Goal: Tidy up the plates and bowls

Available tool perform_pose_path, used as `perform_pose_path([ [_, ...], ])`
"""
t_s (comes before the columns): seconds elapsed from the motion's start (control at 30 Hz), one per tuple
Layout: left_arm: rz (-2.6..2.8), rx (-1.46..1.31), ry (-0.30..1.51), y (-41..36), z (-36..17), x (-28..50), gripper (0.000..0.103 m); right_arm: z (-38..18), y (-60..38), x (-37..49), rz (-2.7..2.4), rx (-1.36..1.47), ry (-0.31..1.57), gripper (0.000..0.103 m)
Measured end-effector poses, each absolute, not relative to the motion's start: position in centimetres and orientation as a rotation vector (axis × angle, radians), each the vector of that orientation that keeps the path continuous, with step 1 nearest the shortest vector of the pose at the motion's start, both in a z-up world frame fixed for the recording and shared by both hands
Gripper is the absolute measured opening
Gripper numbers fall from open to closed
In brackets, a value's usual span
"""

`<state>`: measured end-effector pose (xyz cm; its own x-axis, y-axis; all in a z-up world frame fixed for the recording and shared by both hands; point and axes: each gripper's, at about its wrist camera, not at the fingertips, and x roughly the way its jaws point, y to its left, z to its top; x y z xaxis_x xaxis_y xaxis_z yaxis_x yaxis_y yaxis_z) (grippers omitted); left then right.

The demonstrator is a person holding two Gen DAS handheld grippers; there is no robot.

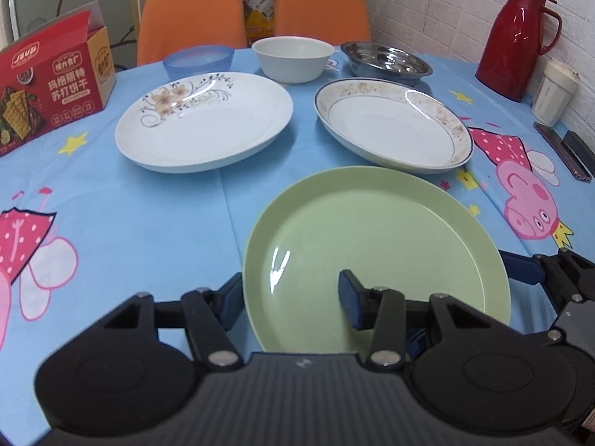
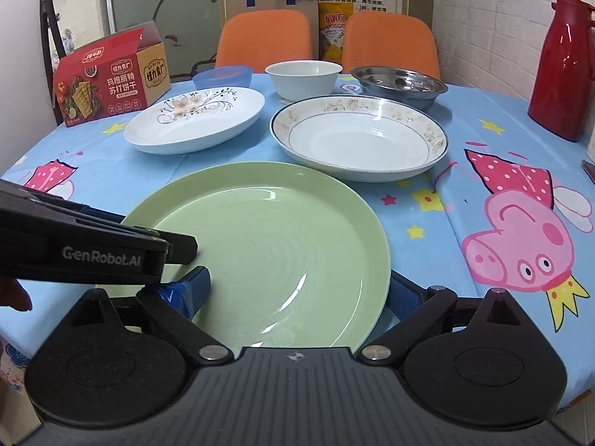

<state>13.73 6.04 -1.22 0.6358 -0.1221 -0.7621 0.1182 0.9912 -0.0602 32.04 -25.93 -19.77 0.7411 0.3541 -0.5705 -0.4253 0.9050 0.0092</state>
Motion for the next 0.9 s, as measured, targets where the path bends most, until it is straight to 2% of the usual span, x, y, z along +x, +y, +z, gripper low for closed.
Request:
perform_pose_path([
  [0.1,-0.123,0.002,0.848,6.8,-0.4,13.0,0.04,-19.3,-25.8,32.0,0.435,-0.091,0.622,0.085],
  [0.3,0.032,-0.015,0.806,11.9,1.1,11.3,0.04,-18.2,-21.8,30.4,0.54,-0.093,0.576,0.086],
  [0.5,0.129,-0.062,0.834,16.6,0.0,10.5,0.04,-18.7,-16.4,30.2,0.67,-0.125,0.602,0.086],
  [0.83,0.112,-0.141,0.846,18.3,-1.5,12.1,0.041,-19.4,-14.8,31.1,0.666,-0.193,0.608,0.087],
  [0.87,0.112,-0.151,0.844,18.4,-1.6,12.0,0.044,-19.6,-14.8,31.0,0.673,-0.208,0.603,0.087],
  [0.9,0.106,-0.158,0.848,18.5,-1.7,12.0,0.061,-19.7,-14.8,30.7,0.679,-0.23,0.592,0.087],
])
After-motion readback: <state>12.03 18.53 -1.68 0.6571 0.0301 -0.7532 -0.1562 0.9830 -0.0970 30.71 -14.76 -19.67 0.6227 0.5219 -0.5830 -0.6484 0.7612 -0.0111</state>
